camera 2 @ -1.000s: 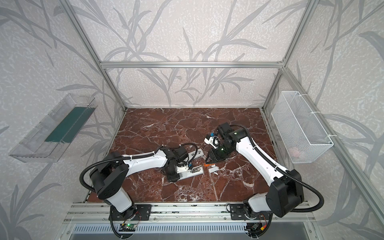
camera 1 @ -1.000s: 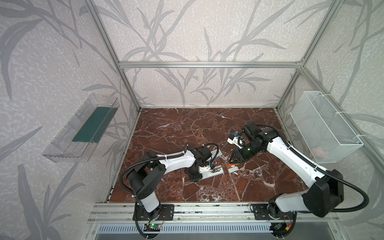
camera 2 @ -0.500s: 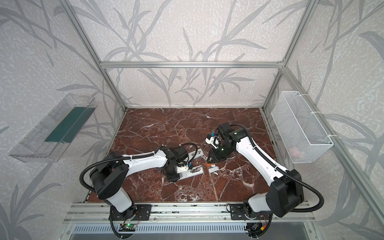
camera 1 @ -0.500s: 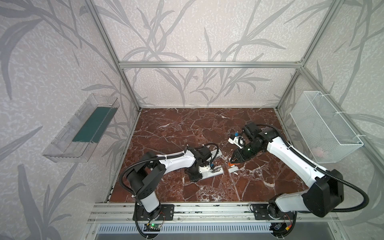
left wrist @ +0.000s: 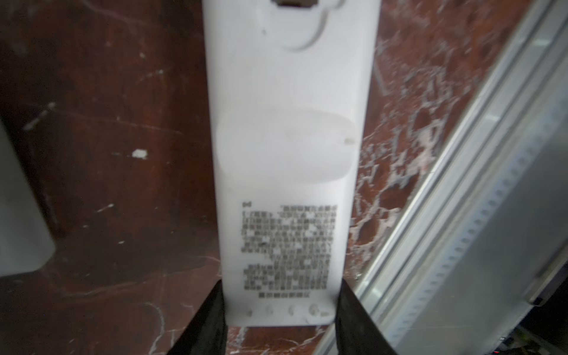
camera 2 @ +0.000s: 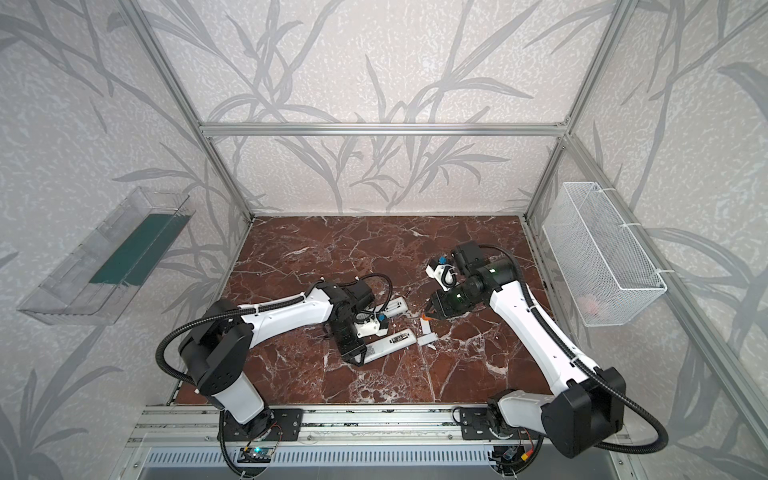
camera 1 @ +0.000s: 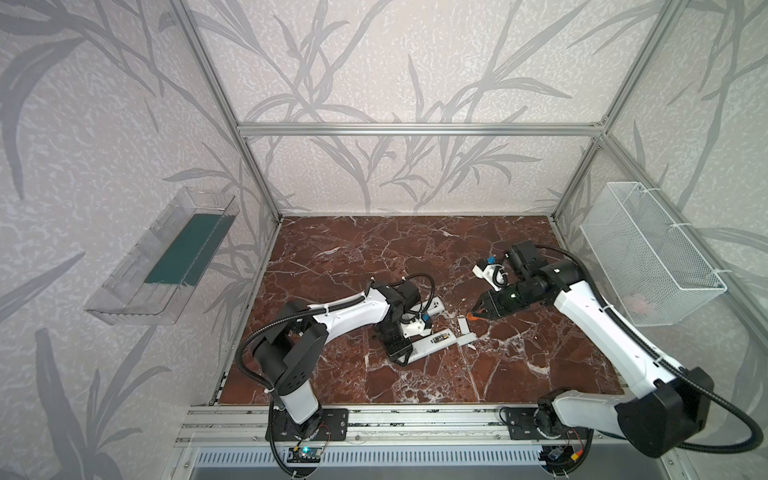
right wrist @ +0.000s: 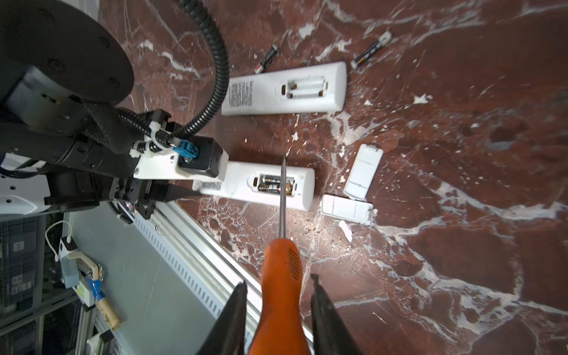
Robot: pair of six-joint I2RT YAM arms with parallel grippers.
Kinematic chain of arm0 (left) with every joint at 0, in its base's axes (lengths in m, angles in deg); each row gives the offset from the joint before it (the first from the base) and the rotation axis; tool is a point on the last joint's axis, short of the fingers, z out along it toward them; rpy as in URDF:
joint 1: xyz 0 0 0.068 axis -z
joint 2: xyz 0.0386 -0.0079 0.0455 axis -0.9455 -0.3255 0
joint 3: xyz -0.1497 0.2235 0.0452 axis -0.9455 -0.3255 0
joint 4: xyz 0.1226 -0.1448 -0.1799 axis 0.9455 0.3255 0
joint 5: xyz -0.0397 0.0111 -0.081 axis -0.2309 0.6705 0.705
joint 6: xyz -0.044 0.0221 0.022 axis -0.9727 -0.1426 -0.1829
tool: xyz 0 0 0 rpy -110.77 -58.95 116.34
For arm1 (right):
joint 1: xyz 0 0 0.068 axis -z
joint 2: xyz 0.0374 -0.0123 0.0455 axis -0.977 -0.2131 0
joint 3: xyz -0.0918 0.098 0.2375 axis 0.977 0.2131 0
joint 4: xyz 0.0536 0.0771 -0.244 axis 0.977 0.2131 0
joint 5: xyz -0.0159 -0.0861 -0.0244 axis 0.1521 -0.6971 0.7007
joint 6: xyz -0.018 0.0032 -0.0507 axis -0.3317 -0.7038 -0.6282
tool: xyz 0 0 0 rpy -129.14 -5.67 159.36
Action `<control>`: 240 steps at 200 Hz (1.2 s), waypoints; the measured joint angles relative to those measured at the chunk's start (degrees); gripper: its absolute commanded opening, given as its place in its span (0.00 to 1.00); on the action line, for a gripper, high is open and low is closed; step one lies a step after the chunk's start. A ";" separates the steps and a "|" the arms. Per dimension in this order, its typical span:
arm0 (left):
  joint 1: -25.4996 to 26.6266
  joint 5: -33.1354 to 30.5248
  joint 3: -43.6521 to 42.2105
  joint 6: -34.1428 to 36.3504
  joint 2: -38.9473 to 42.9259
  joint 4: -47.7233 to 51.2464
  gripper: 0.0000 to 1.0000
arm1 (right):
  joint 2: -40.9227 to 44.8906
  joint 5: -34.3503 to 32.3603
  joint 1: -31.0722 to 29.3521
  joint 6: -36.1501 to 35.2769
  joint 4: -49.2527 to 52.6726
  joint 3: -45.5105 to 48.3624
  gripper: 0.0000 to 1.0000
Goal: Unload the batteries from the remote control
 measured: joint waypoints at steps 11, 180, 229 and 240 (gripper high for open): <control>-0.31 5.20 1.01 -1.57 0.00 0.63 0.16 | 1.62 -0.13 0.66 0.26 -0.61 0.37 0.00; -7.30 44.50 -2.64 -26.97 -9.77 -10.84 0.14 | 5.25 1.18 2.51 1.51 -3.72 5.29 0.00; -7.80 48.76 -6.56 -37.62 -7.58 -23.10 0.13 | 5.25 1.62 2.51 1.99 -4.48 5.29 0.00; -8.04 49.24 -8.00 -40.46 -7.02 -26.86 0.13 | 5.25 1.77 2.51 2.21 -4.83 5.29 0.00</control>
